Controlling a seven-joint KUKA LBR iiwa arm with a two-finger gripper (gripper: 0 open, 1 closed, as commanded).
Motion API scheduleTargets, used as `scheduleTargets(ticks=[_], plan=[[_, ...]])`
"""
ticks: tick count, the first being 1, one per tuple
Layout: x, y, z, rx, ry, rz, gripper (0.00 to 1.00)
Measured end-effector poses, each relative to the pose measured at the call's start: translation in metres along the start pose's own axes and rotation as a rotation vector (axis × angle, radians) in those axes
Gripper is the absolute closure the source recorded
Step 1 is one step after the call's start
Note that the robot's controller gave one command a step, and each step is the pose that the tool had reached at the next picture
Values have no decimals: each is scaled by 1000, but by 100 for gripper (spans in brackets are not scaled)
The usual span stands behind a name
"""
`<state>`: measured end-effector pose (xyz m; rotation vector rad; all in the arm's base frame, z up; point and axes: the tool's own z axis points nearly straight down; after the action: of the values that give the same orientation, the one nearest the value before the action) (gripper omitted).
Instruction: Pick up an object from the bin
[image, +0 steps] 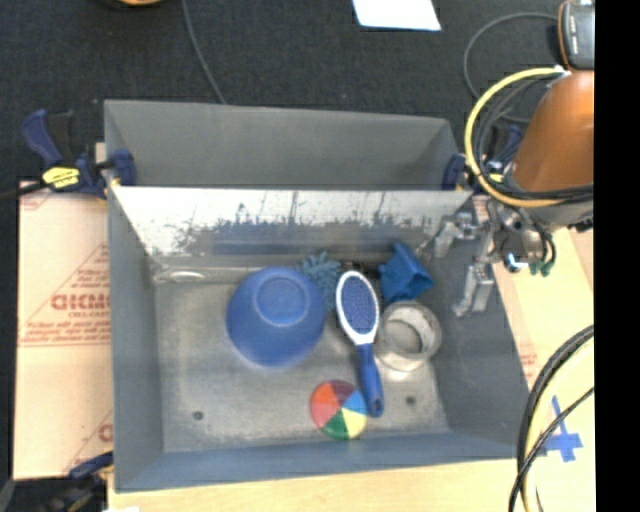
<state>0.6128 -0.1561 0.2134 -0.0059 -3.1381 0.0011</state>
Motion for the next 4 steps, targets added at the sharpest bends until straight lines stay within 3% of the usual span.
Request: scheduleTargets(ticks=[1, 2, 3, 4], plan=[[-2, 1, -5, 2, -8, -4, 0], [-23, 33, 87, -1, -15, 324, 0], [-30, 52, 140, 3, -17, 175, 0], [-32, 15, 141, -12, -9, 533, 0]])
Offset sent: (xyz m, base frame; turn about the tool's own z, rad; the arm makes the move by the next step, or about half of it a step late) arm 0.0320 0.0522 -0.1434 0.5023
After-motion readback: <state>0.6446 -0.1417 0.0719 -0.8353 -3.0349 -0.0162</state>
